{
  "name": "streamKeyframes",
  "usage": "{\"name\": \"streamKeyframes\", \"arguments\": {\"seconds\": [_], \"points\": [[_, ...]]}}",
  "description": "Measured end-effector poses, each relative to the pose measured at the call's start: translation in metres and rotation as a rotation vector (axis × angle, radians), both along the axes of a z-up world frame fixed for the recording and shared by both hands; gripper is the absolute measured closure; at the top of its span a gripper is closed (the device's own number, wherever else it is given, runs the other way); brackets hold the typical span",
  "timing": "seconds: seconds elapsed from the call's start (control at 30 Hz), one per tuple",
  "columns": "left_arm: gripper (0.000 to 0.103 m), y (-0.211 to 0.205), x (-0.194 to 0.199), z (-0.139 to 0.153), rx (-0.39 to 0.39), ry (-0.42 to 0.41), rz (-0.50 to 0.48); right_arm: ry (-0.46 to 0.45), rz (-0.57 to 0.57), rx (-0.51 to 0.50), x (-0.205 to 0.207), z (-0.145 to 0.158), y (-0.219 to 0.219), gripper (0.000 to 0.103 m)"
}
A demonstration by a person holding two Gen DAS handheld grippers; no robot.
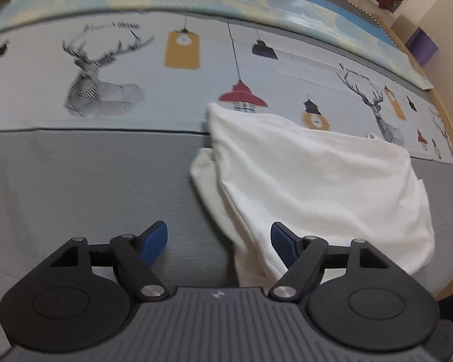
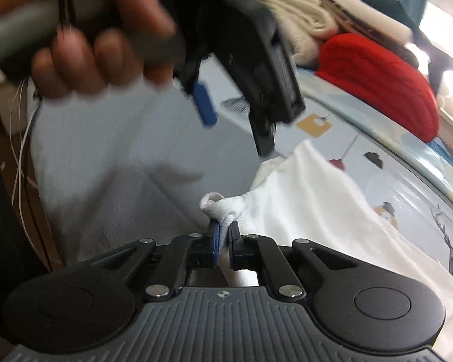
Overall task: Fold small clothes
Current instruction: 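Pinch the shirt side with the right gripper while the left gripper pinches beside it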
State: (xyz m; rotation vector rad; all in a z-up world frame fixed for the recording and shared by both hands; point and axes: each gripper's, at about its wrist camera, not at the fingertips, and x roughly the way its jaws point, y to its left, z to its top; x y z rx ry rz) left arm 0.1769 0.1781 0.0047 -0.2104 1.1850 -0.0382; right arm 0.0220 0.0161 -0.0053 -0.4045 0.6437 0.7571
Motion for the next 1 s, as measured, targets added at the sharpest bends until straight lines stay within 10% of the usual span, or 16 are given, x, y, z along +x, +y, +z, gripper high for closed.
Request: {"name": "streamKeyframes", "arguments": {"seconds": [0.37,0.53,0.6,1.0], "points": [[0.026,-0.035,0.046,-0.037,-0.156,0.126,0.112,-0.006,-0.065,0.139,-0.008,0.039,-0.066,0.098],[0.084,-0.039,0.051,-0.034,-0.091,0.107,0.106,-0.004,-0.045,0.138,-0.010,0.044,-0.073,0.098],[0.090,-0.036,0.048,-0.026,-0.094,0.080,0.103,0.000,-0.038,0.146,-0.010,0.045,-0.069,0.098],[0.093,-0.037,0.034,0.024,-0.065,-0.086,0.047,-0.027,-0.025,0.237,-0.009,0.061,-0.060,0.098]]}}
